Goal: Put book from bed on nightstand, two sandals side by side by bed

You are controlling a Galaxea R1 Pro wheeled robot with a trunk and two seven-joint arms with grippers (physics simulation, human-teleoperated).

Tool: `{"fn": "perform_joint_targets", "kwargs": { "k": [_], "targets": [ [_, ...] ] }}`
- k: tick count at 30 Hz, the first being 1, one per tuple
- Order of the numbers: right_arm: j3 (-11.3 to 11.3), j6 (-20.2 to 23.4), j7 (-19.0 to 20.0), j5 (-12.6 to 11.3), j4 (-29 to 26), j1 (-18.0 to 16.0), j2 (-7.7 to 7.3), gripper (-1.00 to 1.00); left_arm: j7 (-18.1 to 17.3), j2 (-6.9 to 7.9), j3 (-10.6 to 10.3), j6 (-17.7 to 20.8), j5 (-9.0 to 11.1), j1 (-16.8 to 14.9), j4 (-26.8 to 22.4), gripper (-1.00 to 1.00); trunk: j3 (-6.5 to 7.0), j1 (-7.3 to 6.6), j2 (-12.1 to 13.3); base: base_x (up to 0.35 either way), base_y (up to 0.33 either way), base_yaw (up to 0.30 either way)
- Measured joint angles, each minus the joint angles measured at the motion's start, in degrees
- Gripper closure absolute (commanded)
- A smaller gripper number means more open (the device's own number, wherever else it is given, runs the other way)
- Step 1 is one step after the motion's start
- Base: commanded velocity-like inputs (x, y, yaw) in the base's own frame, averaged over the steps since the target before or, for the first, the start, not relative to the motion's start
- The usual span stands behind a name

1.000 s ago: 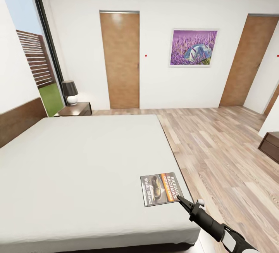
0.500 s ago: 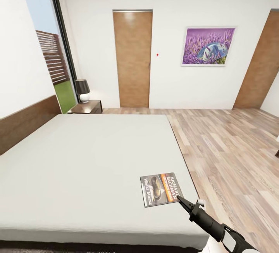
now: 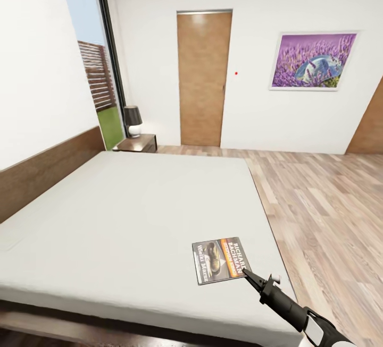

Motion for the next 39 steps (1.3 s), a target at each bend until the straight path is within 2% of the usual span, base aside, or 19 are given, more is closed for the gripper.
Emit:
{"fn": "perform_joint_targets", "kwargs": {
  "k": [24, 29, 35, 38, 39],
  "targets": [
    [0.3, -0.1, 0.0, 0.2, 0.1, 0.0, 0.11, 1.0, 0.1, -0.81, 0.0, 0.0, -0.1, 0.0, 0.0, -1.0, 2.87, -5.27, 9.6, 0.0, 0.0, 0.215],
    [0.3, -0.1, 0.0, 0.2, 0.1, 0.0, 0.12, 1.0, 0.1, -1.35, -0.9, 0.1, -0.1, 0.0, 0.0, -1.0, 3.46, -6.37, 11.6, 0.0, 0.0, 0.209],
    [0.3, -0.1, 0.0, 0.2, 0.1, 0.0, 0.08, 1.0, 0.1, -2.98, -2.1, 0.1, -0.2, 0.0, 0.0, -1.0, 4.16, -7.69, 14.0, 0.0, 0.0, 0.209],
    [0.3, -0.1, 0.0, 0.2, 0.1, 0.0, 0.1, 1.0, 0.1, -4.33, -2.6, 0.0, -0.2, 0.0, 0.0, -1.0, 4.52, -8.35, 15.3, 0.0, 0.0, 0.209],
    [0.3, -0.1, 0.0, 0.2, 0.1, 0.0, 0.11, 1.0, 0.0, -5.18, -3.1, 0.0, -0.2, 0.0, 0.0, -1.0, 4.63, -8.57, 15.7, 0.0, 0.0, 0.209]
  ]
}}
